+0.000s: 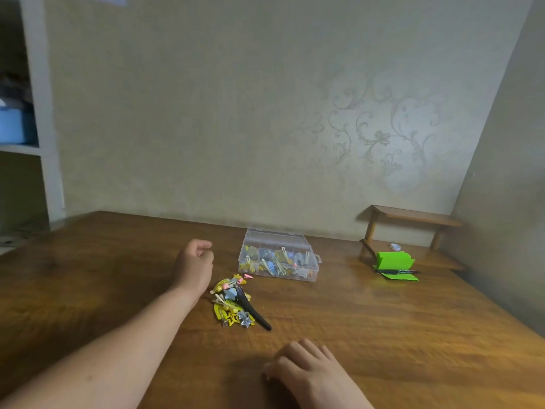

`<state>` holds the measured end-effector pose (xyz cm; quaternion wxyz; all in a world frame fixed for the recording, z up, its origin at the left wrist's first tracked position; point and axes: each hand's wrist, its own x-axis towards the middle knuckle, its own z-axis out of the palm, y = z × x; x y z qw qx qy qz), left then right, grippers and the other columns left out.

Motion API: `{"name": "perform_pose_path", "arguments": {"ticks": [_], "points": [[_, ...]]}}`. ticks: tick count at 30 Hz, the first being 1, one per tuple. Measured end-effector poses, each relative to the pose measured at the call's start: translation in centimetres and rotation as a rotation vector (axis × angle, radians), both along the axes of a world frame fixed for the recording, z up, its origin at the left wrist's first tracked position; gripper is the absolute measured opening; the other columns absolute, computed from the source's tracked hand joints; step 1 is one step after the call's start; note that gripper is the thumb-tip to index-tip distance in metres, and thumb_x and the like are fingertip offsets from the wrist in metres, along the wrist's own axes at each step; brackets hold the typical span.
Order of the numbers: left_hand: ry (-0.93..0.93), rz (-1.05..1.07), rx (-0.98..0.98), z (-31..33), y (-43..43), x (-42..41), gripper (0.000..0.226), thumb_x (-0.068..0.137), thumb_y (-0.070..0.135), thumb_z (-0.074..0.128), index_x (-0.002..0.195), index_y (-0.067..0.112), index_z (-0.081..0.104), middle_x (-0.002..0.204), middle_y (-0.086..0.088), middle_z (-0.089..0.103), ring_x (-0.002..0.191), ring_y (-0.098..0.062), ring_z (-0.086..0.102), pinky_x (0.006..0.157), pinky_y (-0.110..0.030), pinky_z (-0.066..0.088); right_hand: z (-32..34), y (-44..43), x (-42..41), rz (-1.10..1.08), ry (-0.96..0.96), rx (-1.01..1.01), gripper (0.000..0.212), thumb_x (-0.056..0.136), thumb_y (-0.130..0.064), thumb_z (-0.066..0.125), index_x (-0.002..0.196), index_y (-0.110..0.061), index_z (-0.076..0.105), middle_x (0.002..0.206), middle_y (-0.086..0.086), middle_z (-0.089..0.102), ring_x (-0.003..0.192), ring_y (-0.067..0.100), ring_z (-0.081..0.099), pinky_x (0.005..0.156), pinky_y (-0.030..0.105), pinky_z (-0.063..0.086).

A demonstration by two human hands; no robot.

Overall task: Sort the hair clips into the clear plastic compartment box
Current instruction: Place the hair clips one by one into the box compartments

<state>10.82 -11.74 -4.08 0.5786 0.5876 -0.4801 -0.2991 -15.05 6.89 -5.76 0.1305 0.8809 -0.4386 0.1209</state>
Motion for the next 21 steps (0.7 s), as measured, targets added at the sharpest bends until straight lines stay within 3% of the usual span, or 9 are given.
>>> {"name": "perform_pose_path", "arguments": {"ticks": [2, 4, 6, 8, 11, 13, 18, 21], "points": [[-0.005, 0.019, 0.004, 0.0, 0.6, 0.2, 0.025, 0.102, 0.009, 0.052, 0.121, 0.021, 0.065, 0.112, -0.005, 0.068, 0.091, -0.02, 0.065, 0.075, -0.036, 0.051, -1.0, 0.6, -0.6, 0.08, 0.002, -0.071, 0.03, 0.111, -0.06, 0.025, 0.106, -0.05, 0.053, 0.096, -0.021, 0.046, 0.08, -0.001, 0.051, 0.067, 0.012, 0.049], [-0.011, 0.026, 0.012, 0.0, 1.3, 0.3, 0.025, 0.103, 0.009, 0.052, 0.121, 0.021, 0.065, 0.111, -0.004, 0.068, 0.093, -0.022, 0.065, 0.077, -0.037, 0.05, -0.5, 1.8, -0.5, 0.156, -0.012, -0.093, 0.026, 0.113, -0.056, 0.028, 0.103, -0.043, 0.048, 0.096, -0.018, 0.042, 0.082, 0.001, 0.047, 0.076, 0.014, 0.048], [-0.033, 0.03, 0.021, -0.1, 2.1, 0.4, 0.025, 0.102, 0.009, 0.052, 0.121, 0.021, 0.065, 0.112, -0.005, 0.068, 0.098, -0.025, 0.066, 0.081, -0.038, 0.052, -0.8, 2.4, -0.3, 0.275, -0.072, -0.129, 0.022, 0.114, -0.046, 0.039, 0.097, -0.033, 0.043, 0.094, -0.013, 0.041, 0.081, 0.004, 0.047, 0.08, 0.014, 0.049], [-0.071, 0.018, 0.036, 0.0, 2.9, 0.4, 0.025, 0.102, 0.01, 0.052, 0.121, 0.022, 0.065, 0.111, -0.005, 0.068, 0.099, -0.025, 0.065, 0.084, -0.04, 0.053, -0.9, 2.2, -0.2, 0.307, -0.279, -0.098, 0.022, 0.109, -0.036, 0.054, 0.09, -0.028, 0.048, 0.088, -0.011, 0.046, 0.078, 0.007, 0.049, 0.08, 0.011, 0.044], [-0.12, 0.003, 0.05, -0.1, 3.6, 0.5, 0.025, 0.103, 0.011, 0.052, 0.12, 0.024, 0.065, 0.111, -0.004, 0.067, 0.099, -0.024, 0.064, 0.082, -0.039, 0.051, 1.8, -2.2, -0.5, 0.1, -0.63, 0.054, 0.011, 0.095, -0.034, 0.068, 0.086, -0.027, 0.066, 0.085, -0.012, 0.062, 0.078, 0.007, 0.059, 0.074, 0.025, 0.053], [-0.14, -0.009, 0.059, -0.1, 3.5, 0.3, 0.024, 0.103, 0.012, 0.053, 0.12, 0.025, 0.064, 0.111, -0.003, 0.067, 0.102, -0.025, 0.065, 0.081, -0.038, 0.05, 4.8, -8.0, -0.9, -0.132, -0.728, 0.085, 0.015, 0.096, -0.032, 0.071, 0.084, -0.024, 0.07, 0.082, -0.01, 0.069, 0.076, 0.012, 0.063, 0.072, 0.035, 0.055], [-0.244, -0.046, 0.044, -0.6, 3.4, -0.2, 0.021, 0.104, 0.016, 0.054, 0.115, 0.031, 0.065, 0.104, 0.001, 0.069, 0.095, -0.02, 0.068, 0.077, -0.037, 0.051, 9.4, -20.3, -2.3, -0.474, -0.602, 0.203, 0.017, 0.103, -0.027, 0.062, 0.105, -0.017, 0.076, 0.098, 0.001, 0.077, 0.086, 0.022, 0.07, 0.081, 0.04, 0.062], [-0.236, -0.05, 0.032, -0.6, 3.6, 0.1, 0.021, 0.105, 0.017, 0.054, 0.113, 0.033, 0.065, 0.103, 0.001, 0.069, 0.096, -0.018, 0.067, 0.081, -0.038, 0.053, 9.1, -23.3, -2.6, -0.536, -0.447, 0.268, 0.018, 0.102, -0.028, 0.066, 0.102, -0.015, 0.078, 0.096, 0.004, 0.078, 0.087, 0.025, 0.073, 0.082, 0.041, 0.064]]}}
